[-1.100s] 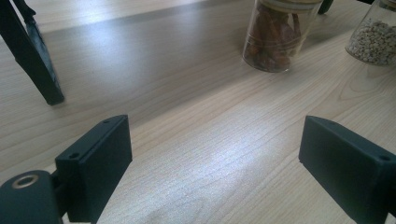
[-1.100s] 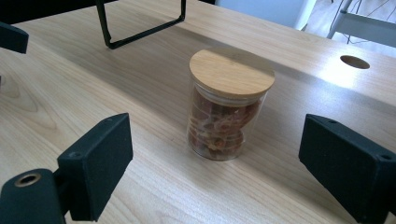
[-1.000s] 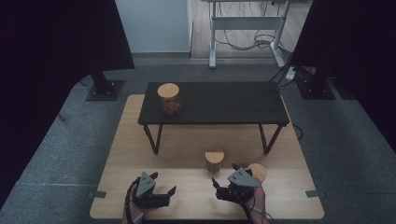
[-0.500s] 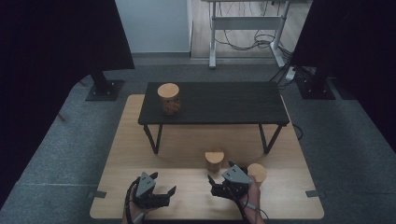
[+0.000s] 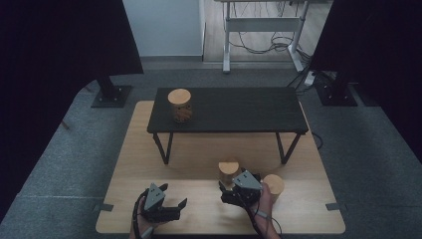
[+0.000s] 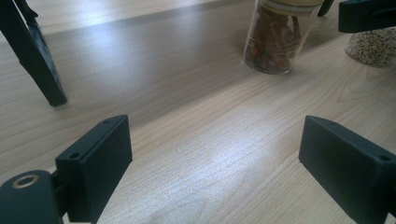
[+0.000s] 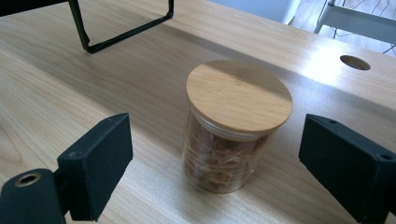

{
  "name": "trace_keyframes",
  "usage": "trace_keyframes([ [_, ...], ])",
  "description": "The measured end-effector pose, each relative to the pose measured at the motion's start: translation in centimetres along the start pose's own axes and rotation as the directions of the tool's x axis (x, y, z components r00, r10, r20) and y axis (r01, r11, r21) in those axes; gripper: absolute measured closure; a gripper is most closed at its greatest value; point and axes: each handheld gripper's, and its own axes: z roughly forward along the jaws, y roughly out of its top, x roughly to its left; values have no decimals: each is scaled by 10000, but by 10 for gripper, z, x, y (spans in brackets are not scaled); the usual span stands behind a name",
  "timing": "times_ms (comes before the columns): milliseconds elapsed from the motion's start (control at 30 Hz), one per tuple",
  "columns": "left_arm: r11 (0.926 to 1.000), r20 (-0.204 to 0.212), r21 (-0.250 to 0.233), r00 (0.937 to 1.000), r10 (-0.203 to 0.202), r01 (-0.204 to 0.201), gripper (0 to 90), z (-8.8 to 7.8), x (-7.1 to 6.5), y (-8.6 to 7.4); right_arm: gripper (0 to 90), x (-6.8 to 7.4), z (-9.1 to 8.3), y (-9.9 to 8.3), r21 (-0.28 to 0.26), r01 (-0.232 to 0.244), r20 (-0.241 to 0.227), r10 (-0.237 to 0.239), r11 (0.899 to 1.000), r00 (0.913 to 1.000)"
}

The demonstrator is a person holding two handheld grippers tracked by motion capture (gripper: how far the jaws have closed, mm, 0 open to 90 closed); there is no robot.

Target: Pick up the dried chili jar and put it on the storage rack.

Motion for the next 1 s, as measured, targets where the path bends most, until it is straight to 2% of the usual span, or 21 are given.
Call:
trace_keyframes([
  [433,10000,-2,-36,10000,-33,33,92,-1,1,0,95,1,14,8,174,-79,114,77,9998,9999],
  [767,10000,-27,-72,10000,-35,35,92,-2,2,1,93,-2,23,11,328,-359,314,348,9988,9989],
  [1000,10000,-22,-71,10000,-34,34,92,-2,2,1,93,-2,29,11,459,-326,484,304,9984,9984],
])
